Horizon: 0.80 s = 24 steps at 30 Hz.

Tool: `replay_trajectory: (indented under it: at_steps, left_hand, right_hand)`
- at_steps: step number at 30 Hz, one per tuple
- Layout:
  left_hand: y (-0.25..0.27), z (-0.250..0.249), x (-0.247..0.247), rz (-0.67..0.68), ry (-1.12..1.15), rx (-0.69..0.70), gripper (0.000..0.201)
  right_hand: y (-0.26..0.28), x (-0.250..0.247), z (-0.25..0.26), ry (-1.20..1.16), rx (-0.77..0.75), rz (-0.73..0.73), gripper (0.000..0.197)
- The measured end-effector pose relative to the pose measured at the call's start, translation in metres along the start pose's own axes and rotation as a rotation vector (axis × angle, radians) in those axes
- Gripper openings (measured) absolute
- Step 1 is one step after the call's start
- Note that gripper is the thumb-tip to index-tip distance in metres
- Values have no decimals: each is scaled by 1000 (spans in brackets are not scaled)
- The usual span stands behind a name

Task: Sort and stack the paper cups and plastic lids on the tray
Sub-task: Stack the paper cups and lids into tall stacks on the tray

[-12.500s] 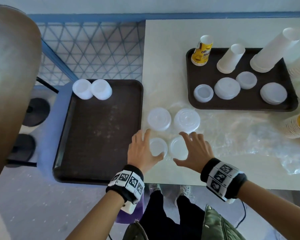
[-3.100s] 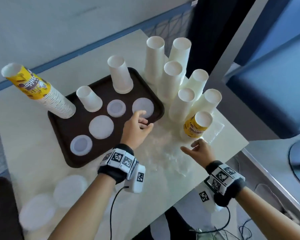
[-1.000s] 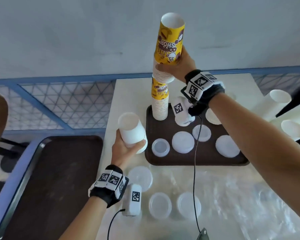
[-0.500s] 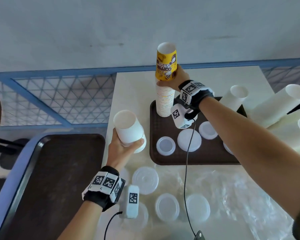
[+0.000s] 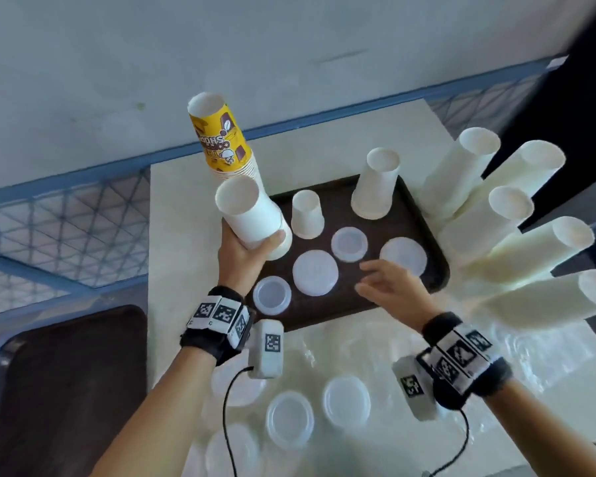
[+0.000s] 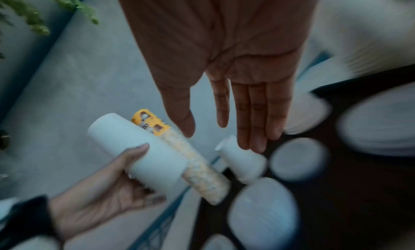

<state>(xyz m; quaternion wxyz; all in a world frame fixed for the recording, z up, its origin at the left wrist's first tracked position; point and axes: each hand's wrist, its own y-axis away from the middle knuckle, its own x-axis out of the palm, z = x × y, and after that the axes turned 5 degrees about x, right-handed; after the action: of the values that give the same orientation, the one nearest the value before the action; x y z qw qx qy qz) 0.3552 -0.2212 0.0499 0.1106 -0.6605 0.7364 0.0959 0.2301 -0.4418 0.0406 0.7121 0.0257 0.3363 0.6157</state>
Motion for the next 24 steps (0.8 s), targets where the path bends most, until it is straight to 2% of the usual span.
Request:
replay_trajectory:
  at_steps: [5, 8, 11, 12, 14, 15, 18, 22, 24]
  left_hand:
    - [-37, -21, 51, 13, -1, 46, 86]
    - [-52, -25, 75, -39, -36, 32, 79]
    - [-62, -19, 89, -70, -93, 25, 77]
    - [-64, -15, 92, -78, -114, 18, 77]
    - [-66, -8, 99, -94, -147, -4, 78]
    - [-66, -4, 101, -103, -159, -15, 79]
    - [-66, 8, 108, -104, -214, -35, 81]
    - [-65, 22, 113, -52, -275, -92, 90]
    - [-58, 24, 117, -82, -288, -138, 94]
  right_hand:
    - [56, -49, -111, -106, 286, -135, 26]
    - [77, -76, -142, -139, 336, -259, 42]
    - [87, -95, -161, -161, 398, -369, 40]
    - [89, -100, -167, -172, 407, -393, 46]
    - [92, -109, -177, -195, 425, -443, 69]
    - [94, -113, -180, -206, 435, -461, 70]
    - [94, -122, -189, -214, 475, -527, 47]
    - [90, -130, -198, -256, 500, -596, 58]
    - [86, -132, -198, -268, 489, -640, 67]
